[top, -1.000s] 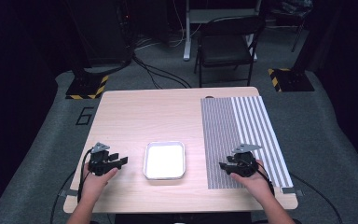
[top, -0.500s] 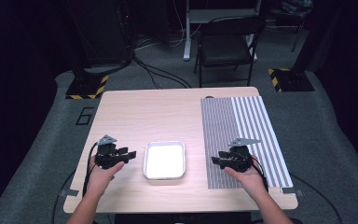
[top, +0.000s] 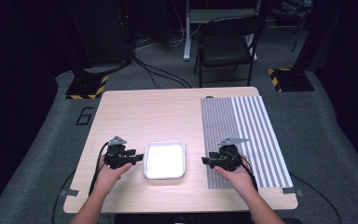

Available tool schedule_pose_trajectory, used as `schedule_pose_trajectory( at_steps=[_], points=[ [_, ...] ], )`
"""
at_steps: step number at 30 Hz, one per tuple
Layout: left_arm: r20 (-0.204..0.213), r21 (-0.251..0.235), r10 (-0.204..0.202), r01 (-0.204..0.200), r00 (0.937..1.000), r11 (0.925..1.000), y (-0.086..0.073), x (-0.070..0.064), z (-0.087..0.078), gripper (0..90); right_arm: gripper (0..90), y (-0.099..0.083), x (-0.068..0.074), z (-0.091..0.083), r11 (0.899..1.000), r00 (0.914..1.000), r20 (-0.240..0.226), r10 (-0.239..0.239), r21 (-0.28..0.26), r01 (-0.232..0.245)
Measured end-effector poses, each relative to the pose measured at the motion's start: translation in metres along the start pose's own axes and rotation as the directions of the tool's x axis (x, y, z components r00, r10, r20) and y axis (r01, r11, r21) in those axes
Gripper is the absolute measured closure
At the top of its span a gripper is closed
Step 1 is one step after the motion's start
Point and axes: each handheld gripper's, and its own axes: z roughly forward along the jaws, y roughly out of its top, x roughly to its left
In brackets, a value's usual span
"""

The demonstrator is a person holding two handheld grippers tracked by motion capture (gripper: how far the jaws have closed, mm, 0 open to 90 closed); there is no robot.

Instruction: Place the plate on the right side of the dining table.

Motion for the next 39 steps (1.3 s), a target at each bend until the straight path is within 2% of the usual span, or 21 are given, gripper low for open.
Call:
schedule_pose_trajectory(
  at_steps=[8,12,16,20,29,32,39],
  points=[
    [-0.004,0.003,0.025,-0.025,0.9997,0.9997,-0.003,-0.002,0.007,48.3,54.1,0.002,0.005,0.011,1.0,0.9997,-0.019,0.017,0.006,-0.017],
    [0.011,0.004,0.013,-0.013,0.9998,0.9999,-0.005,-0.002,0.009,47.9,54.6,0.003,0.006,0.015,1.0,0.9997,-0.02,0.01,-0.004,-0.01],
    [0.006,0.014,0.019,-0.019,0.9998,0.9997,-0.007,-0.001,0.011,48.3,55.0,0.004,0.009,0.019,1.0,0.9994,-0.023,0.027,0.007,-0.026],
    [0.004,0.013,0.012,-0.012,0.9999,0.9998,-0.008,0.0,0.013,48.3,55.2,0.004,0.011,0.024,0.999,0.9986,-0.032,0.041,0.013,-0.041],
    [0.028,-0.002,-0.029,0.029,0.9992,0.9996,-0.009,0.003,0.014,47.4,55.2,0.005,0.014,0.03,0.998,0.9966,-0.053,0.064,0.007,-0.064],
    [0.026,0.0,-0.024,0.024,0.9994,0.9997,-0.009,0.003,0.015,47.4,55.2,0.006,0.014,0.031,0.997,0.9955,-0.061,0.073,0.005,-0.073],
    [0.03,-0.003,-0.043,0.043,0.9986,0.9991,-0.01,0.003,0.015,46.6,55.3,0.006,0.016,0.034,0.997,0.9959,-0.053,0.073,0.012,-0.073]
  ],
)
